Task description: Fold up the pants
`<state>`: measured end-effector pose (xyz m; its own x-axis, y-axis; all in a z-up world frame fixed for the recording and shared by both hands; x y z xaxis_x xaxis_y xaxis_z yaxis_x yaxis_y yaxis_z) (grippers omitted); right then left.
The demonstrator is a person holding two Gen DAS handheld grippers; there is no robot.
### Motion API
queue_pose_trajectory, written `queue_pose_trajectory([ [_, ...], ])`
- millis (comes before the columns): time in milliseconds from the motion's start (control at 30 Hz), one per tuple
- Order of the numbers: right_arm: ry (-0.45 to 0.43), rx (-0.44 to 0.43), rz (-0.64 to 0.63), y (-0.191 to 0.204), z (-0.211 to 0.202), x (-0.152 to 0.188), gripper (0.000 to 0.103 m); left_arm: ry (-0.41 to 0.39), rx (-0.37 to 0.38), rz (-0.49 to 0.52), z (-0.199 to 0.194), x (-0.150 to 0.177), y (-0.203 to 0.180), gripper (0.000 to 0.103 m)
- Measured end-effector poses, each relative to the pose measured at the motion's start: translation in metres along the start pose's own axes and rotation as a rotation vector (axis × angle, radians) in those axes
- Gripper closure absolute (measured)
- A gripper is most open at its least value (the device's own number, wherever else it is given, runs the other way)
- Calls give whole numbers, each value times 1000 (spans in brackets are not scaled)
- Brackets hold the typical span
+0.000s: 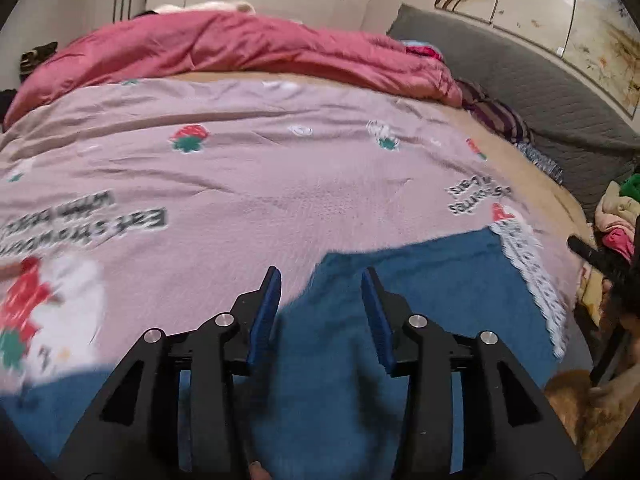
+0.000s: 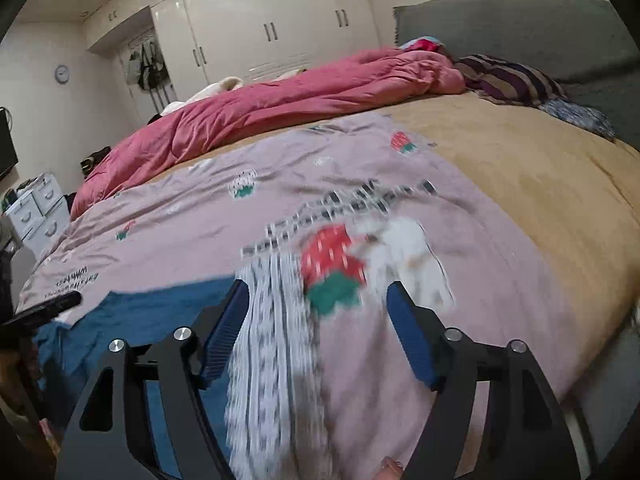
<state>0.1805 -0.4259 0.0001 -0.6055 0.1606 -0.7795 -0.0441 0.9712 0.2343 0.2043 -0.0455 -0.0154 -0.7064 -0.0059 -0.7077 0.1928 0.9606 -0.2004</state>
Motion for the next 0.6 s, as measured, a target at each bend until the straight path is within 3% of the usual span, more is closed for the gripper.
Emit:
queue_pose_trajectory([
  [200, 42, -12, -80, 47, -24, 53, 33, 20, -26, -12, -44, 48, 9, 62],
  [300, 86, -65, -180, 87, -24, 76, 33, 14, -105, 2, -62, 64, 22, 52],
  [433, 136, -118, -269, 128, -16, 101, 33, 23, -166, 2, -73, 77, 35, 51],
  [500, 179, -98, -292, 136, -7, 110, 33, 37, -210, 22, -73, 83, 41, 48],
  [567, 209, -39, -288, 130, -1, 112, 33, 69, -286, 22, -68, 89, 55, 48],
  [600, 235, 11, -269, 120, 4, 112, 33, 85, -287, 11, -66, 92, 61, 48],
])
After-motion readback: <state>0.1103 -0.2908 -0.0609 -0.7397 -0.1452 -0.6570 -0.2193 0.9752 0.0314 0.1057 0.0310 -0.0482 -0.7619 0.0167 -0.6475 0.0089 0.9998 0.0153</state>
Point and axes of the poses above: each gripper's, at about its wrist camera, not at the fingertips, and z roughly the way its jaws point, y to its left, x to its underside, the point moved 5 cm from there along z, roughly the way its jaws point, and after that the axes turned 1 degree about -x, right-handed, at the moved point
